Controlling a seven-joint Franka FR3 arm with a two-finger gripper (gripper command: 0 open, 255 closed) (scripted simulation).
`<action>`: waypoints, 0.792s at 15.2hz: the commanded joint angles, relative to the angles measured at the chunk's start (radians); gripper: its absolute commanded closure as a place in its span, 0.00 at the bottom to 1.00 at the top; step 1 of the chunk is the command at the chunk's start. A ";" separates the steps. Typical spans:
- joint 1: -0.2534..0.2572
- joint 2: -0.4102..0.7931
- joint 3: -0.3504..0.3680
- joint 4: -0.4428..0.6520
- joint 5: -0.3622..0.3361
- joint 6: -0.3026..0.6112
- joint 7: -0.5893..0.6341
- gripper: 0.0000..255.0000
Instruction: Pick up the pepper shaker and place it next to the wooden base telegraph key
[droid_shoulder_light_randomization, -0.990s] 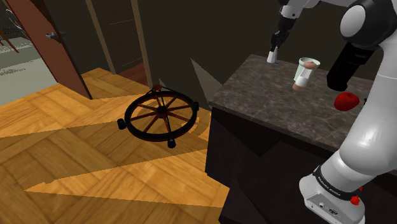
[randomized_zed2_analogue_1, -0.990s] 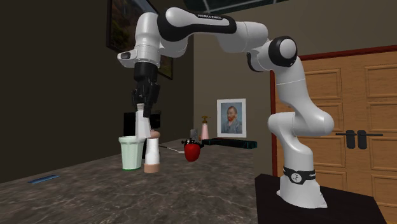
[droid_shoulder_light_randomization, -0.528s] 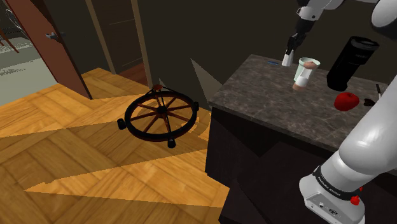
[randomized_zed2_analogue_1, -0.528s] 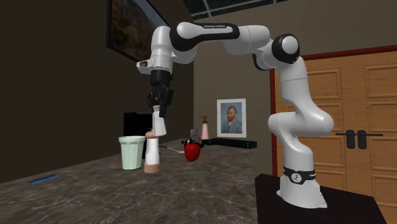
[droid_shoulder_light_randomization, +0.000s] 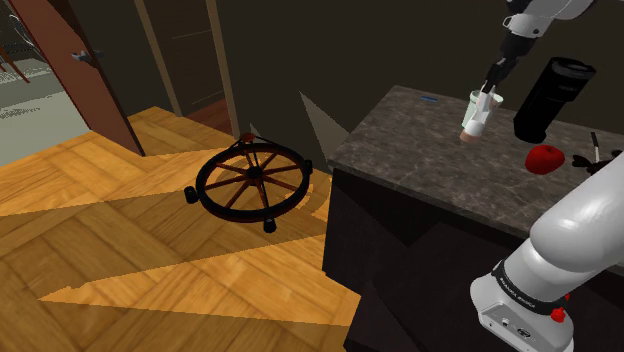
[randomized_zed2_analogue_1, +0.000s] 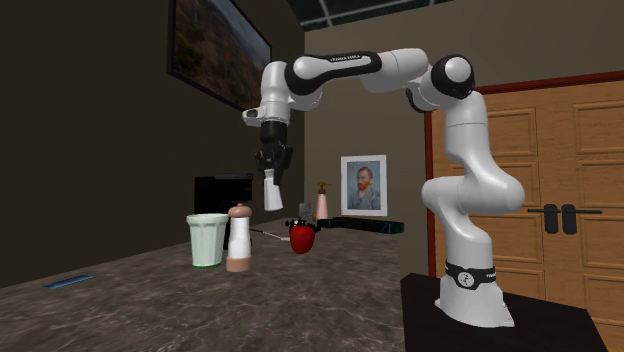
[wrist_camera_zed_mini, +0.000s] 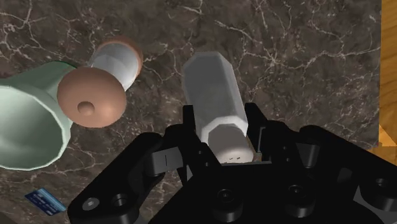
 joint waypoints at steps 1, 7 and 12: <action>-0.017 -0.045 -0.015 -0.042 -0.027 0.003 -0.025 1.00; -0.076 -0.134 -0.073 -0.111 -0.087 -0.005 -0.121 1.00; -0.127 -0.181 -0.131 -0.136 -0.126 -0.019 -0.214 1.00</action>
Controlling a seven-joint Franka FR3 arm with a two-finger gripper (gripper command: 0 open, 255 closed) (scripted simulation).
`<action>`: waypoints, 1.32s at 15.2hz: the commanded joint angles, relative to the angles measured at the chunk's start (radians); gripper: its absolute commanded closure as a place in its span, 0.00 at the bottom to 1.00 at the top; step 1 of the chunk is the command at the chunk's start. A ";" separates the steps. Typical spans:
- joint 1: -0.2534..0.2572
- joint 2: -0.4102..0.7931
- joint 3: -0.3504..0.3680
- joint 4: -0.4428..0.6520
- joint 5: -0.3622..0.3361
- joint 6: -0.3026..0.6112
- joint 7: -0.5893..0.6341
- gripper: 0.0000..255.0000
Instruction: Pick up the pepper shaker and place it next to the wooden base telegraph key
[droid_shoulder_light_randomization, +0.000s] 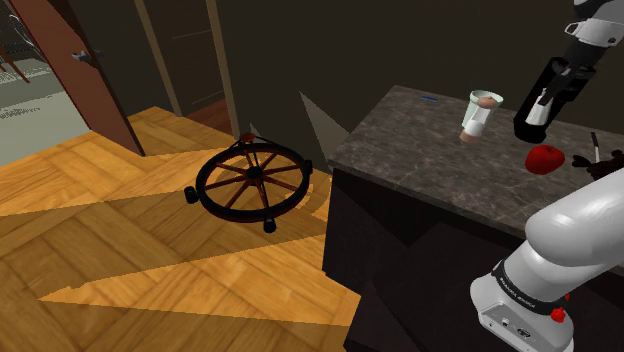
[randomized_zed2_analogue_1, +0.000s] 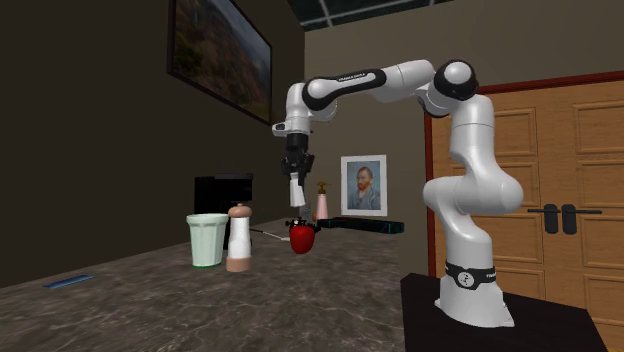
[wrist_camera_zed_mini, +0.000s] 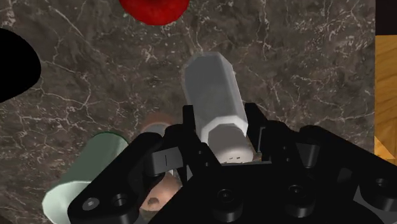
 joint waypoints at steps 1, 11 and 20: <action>-0.021 -0.020 -0.025 -0.013 -0.018 -0.003 -0.041 1.00; -0.100 -0.010 -0.192 0.033 -0.039 -0.037 -0.282 1.00; -0.148 0.183 -0.425 0.172 0.104 -0.076 -0.609 1.00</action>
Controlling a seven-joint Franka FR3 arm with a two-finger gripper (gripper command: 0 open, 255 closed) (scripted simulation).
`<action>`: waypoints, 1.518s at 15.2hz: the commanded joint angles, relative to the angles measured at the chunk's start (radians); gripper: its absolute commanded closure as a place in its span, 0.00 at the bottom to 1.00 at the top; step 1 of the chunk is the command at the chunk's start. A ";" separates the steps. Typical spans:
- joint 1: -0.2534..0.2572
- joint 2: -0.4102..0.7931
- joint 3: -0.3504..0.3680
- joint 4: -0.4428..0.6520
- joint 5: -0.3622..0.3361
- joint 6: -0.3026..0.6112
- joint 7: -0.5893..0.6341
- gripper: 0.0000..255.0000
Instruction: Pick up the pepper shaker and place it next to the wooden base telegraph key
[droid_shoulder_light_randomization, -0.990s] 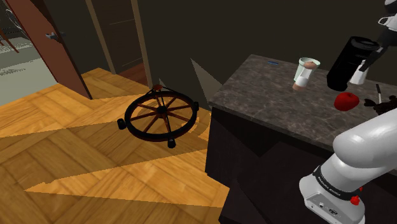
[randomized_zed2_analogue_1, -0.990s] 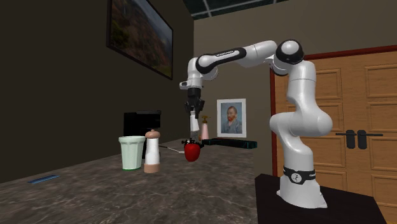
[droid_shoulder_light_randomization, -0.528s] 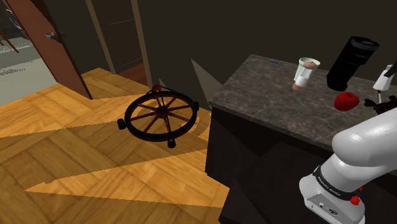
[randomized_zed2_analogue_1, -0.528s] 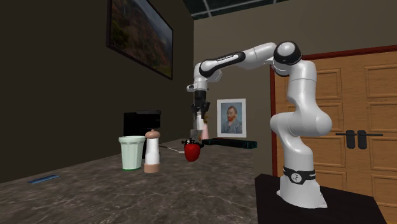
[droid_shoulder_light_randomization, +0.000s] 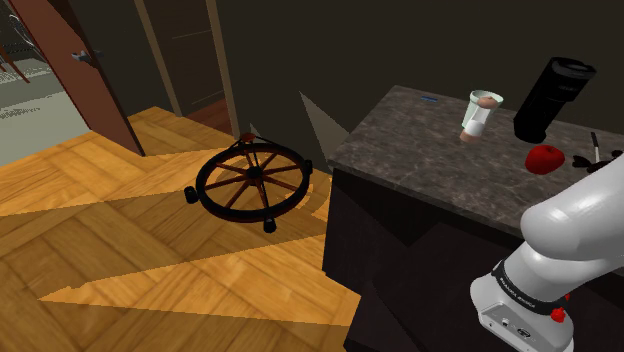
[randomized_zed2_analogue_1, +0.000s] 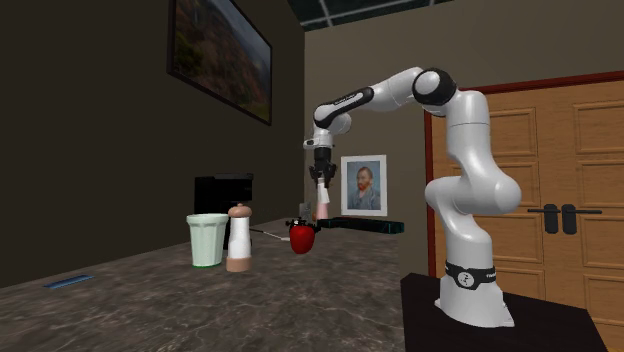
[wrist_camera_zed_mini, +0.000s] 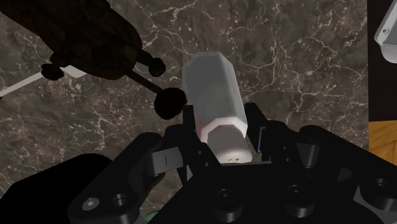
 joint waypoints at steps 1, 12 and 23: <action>-0.012 0.038 -0.029 0.015 0.033 0.000 -0.054 1.00; -0.021 0.087 -0.037 -0.109 0.082 0.141 -0.098 1.00; -0.054 0.191 -0.026 -0.203 0.192 0.269 -0.186 1.00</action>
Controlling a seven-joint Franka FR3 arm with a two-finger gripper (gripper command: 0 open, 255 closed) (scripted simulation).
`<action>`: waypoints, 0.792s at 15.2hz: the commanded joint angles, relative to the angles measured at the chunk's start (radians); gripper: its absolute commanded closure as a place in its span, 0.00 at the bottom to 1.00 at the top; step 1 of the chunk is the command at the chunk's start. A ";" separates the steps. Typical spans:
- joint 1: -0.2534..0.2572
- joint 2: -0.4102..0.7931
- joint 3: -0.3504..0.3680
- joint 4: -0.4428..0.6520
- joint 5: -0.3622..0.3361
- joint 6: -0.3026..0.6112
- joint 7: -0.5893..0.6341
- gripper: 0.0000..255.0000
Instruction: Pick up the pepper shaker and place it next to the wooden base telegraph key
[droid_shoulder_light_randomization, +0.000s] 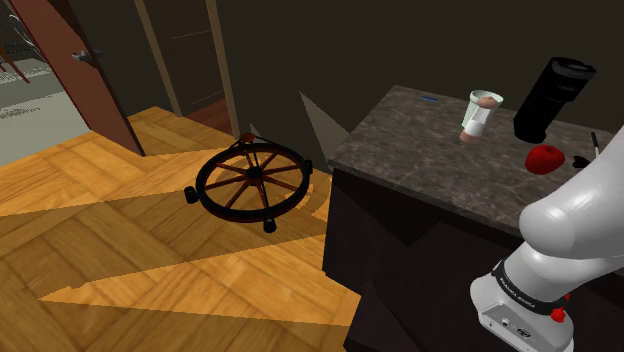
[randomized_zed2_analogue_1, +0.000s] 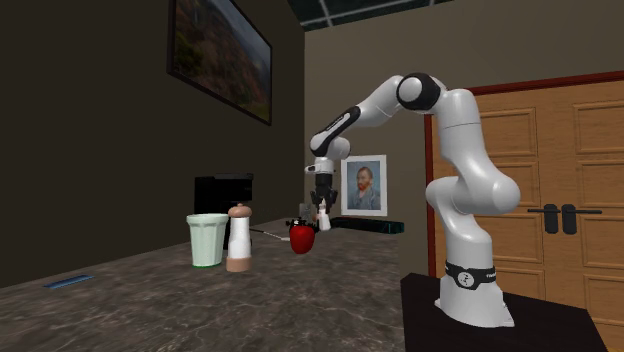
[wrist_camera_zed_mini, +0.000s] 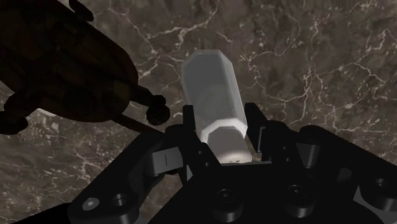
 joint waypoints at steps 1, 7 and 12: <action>-0.010 0.024 0.007 -0.013 0.026 0.021 -0.020 1.00; -0.047 0.092 0.038 -0.050 0.104 0.082 -0.078 1.00; -0.063 0.118 0.054 -0.062 0.134 0.104 -0.100 1.00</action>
